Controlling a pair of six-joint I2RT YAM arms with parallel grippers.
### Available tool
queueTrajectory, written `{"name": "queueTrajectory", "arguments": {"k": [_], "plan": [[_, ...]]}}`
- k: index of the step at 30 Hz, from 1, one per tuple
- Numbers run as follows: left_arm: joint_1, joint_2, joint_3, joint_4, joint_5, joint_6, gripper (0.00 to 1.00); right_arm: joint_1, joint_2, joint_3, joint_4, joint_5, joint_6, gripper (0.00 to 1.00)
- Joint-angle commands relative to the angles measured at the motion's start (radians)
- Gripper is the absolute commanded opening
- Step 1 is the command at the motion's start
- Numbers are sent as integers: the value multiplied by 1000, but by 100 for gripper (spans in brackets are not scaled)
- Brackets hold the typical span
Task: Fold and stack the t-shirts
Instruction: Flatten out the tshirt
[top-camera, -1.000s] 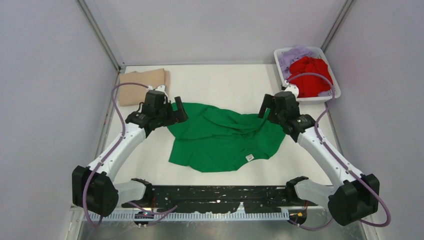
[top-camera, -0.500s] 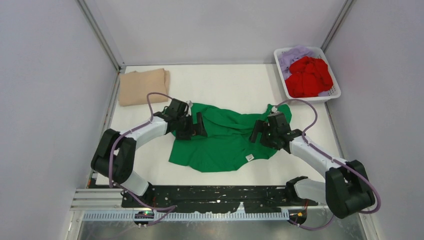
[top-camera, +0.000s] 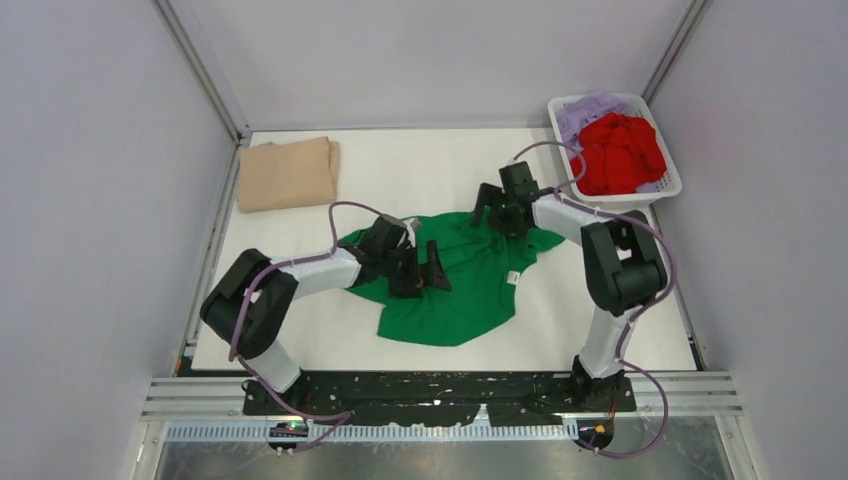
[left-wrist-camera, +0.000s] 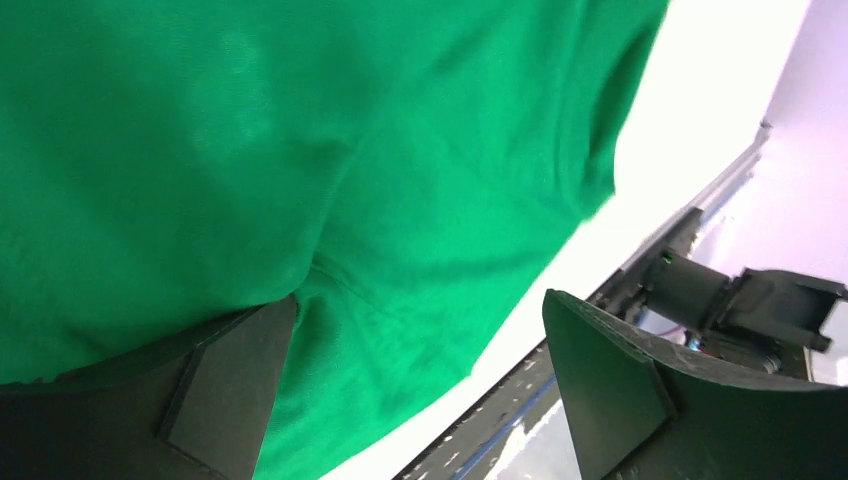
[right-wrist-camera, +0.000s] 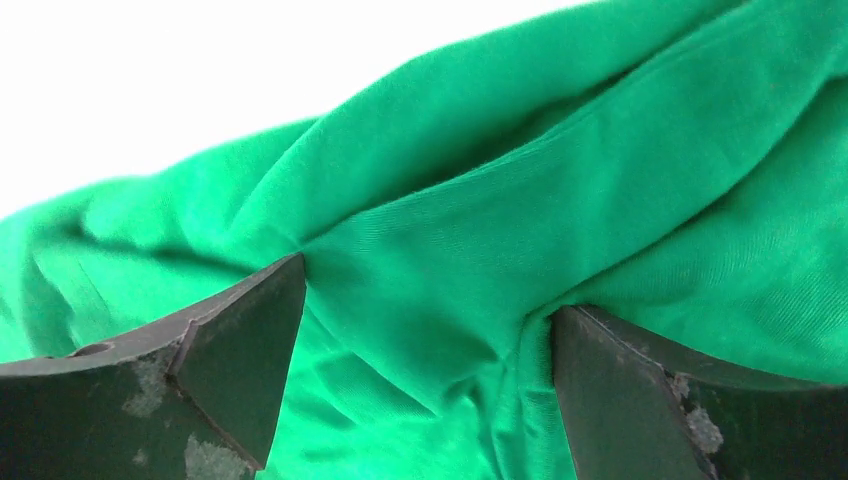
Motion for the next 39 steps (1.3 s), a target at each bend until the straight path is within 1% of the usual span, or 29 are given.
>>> {"name": "queueTrajectory", "arguments": {"k": [1,2,3,5,6,7,8,10,12,13,14,15,16,17,18,19,20,21,22,23,24,25,26,27,29,31,33,36,39], "plan": [[-103,105,43,123,68,-124,100,-5,180,276,-25,-67,-72,95],[-123,128,78,143,71,-132,100,-5,240,320,-47,-86,-89,95],[-139,155,121,152,72,-137,100,-5,293,408,-67,-97,-95,96],[-159,213,213,160,72,-140,100,-6,363,530,-80,-123,-121,95],[-162,245,261,162,75,-139,100,-7,384,567,-85,-136,-140,95],[-164,279,308,164,81,-135,100,-9,423,646,-114,-140,-148,95],[-163,296,349,160,85,-127,100,-13,438,684,-128,-147,-166,96],[-163,296,419,126,88,-95,100,-21,455,775,-160,-137,-188,95],[-163,241,423,101,78,-57,100,-34,427,782,-175,-117,-205,95],[-163,198,404,86,59,-29,100,-43,383,773,-177,-107,-217,96],[-163,142,372,52,34,-2,100,-46,357,745,-176,-83,-224,95],[-163,82,334,19,2,34,100,-53,292,723,-176,-41,-235,95],[-163,21,293,-25,-38,64,100,-55,258,668,-175,-18,-238,96],[-163,-46,245,-72,-81,92,100,-60,182,636,-169,19,-239,95],[-163,-112,195,-119,-126,128,100,-60,144,556,-163,53,-238,95],[-164,-184,133,-175,-172,149,99,-61,60,511,-144,97,-233,96],[-164,-250,87,-233,-217,172,100,-61,-25,408,-133,109,-228,95],[-166,-329,49,-302,-264,191,100,-61,-67,354,-111,127,-217,95],[-167,-389,11,-373,-315,199,100,-60,-143,254,-101,132,-211,96],[-170,-440,-25,-439,-366,198,100,-61,-183,202,-84,138,-195,95],[-173,-488,-57,-496,-391,194,99,-61,-253,109,-70,139,-186,96],[-173,-532,-92,-541,-426,185,98,-58,-289,62,-64,136,-168,95],[-176,-569,-123,-568,-433,178,96,-54,-356,-21,-53,133,-160,95],[-177,-602,-156,-580,-423,170,95,-51,-385,-93,-49,127,-149,95],[-180,-640,-217,-563,-407,151,92,-36,-480,-172,-50,121,-135,95],[-180,-634,-234,-547,-406,144,87,-20,-526,-230,-65,114,-125,95],[-180,-598,-229,-533,-422,136,83,-2,-559,-272,-86,113,-116,96],[-180,-531,-210,-490,-414,136,74,11,-594,-330,-92,117,-101,95],[-180,-462,-190,-464,-408,136,70,13,-625,-357,-100,123,-97,96]]}}
